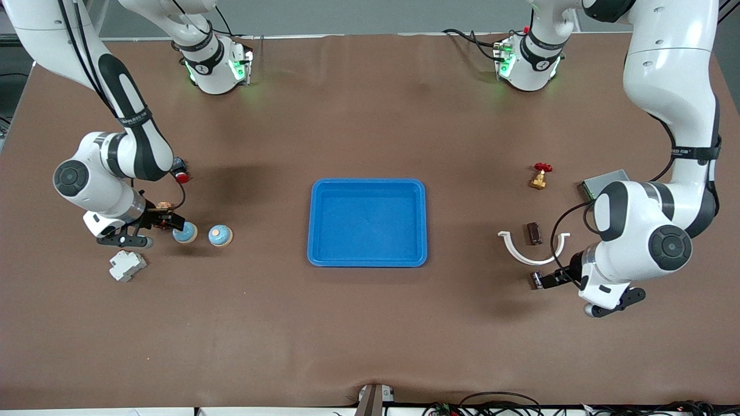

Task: Place electrolytic capacitor and blue bell in tray
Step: 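Reach the right gripper to a blue bell while the left gripper reaches a capacitor, then grasp the bell with the right gripper while the left gripper grasps the capacitor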

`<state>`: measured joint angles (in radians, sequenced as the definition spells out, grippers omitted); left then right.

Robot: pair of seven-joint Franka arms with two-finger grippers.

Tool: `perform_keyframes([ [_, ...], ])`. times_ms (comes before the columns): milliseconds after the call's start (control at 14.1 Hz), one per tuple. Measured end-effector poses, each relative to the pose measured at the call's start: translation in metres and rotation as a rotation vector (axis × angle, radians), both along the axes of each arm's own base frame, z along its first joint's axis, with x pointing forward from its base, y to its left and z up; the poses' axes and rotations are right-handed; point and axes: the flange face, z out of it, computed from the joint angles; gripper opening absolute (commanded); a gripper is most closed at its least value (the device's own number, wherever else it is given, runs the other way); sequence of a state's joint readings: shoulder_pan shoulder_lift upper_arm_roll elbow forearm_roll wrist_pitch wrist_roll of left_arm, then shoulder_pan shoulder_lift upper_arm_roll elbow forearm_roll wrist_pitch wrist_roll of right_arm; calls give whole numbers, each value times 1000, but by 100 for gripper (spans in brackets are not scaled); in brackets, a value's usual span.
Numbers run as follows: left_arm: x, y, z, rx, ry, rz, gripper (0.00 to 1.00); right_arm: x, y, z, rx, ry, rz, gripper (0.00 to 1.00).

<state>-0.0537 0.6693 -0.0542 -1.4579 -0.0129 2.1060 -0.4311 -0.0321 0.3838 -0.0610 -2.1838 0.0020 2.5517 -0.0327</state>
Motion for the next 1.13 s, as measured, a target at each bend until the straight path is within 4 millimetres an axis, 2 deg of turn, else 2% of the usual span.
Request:
perform_keyframes([
  [424,3,-32,-18,-9,-44,-40,100,0,17,-10,24,3,-4,100],
  [849,3,-31,-60,-9,-27,-37,100,0,17,-33,19,-10,-4,100],
  [990,2,-31,-75,-8,-11,-36,100,0,17,-36,19,-8,-4,100],
  [1061,1,-30,-80,-7,-6,-36,100,0,17,-36,19,-8,-4,93],
  [1132,1,-30,-83,-7,-1,-34,100,0,17,-35,19,-8,-4,66],
])
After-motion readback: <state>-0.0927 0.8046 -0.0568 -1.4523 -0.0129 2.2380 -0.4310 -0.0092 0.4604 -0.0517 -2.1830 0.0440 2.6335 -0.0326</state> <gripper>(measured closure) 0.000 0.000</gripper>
